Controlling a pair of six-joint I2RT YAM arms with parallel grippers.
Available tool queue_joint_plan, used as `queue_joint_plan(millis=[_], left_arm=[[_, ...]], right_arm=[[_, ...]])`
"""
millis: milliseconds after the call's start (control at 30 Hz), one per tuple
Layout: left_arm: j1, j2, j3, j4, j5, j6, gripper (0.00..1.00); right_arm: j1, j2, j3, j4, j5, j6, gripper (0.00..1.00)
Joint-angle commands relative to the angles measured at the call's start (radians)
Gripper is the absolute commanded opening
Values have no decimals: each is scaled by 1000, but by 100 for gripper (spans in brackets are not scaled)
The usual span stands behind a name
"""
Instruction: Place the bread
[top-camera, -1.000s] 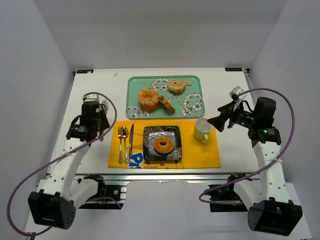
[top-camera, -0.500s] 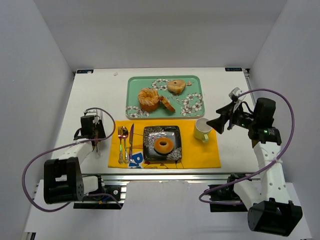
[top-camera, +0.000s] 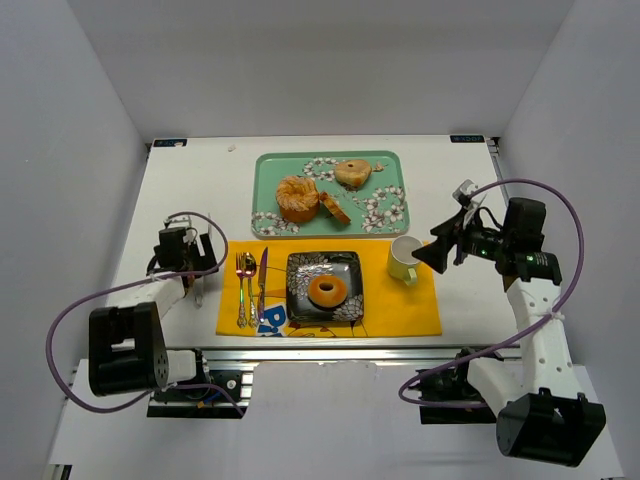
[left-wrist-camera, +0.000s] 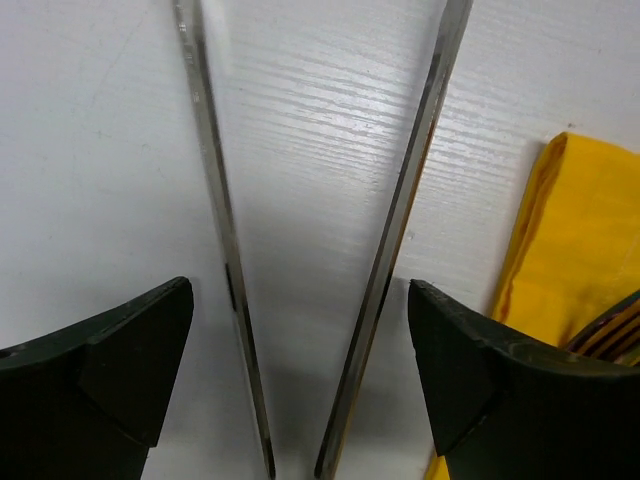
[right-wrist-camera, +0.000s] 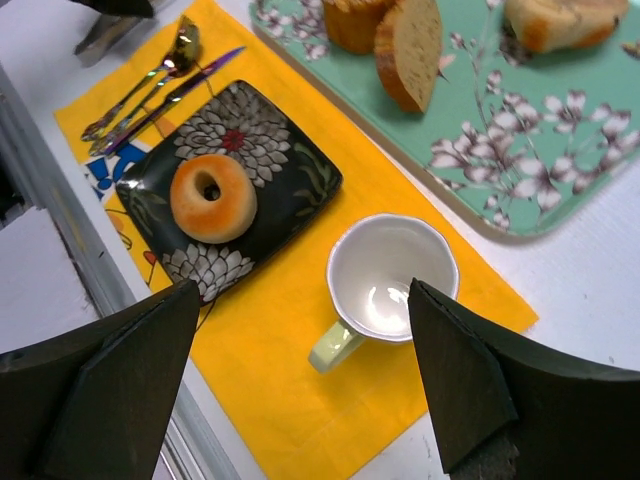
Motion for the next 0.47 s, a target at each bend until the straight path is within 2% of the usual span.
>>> queue_joint_plan(millis=[0,167,267,433], left_arm=[[10,-97,59,-61,-43,-62,98],[12,-211,136,-195,-13,-161,98],[10,-264,191,-276,47,-211,98],[12,-455,234,-344,139,-254,97]], right_arm=[[-3,33,40,-2,98,67,89],[-3,60,73,76,296,237,89],[-3,71,91,131,359,299,90],[4,163,168,135,330,318,89]])
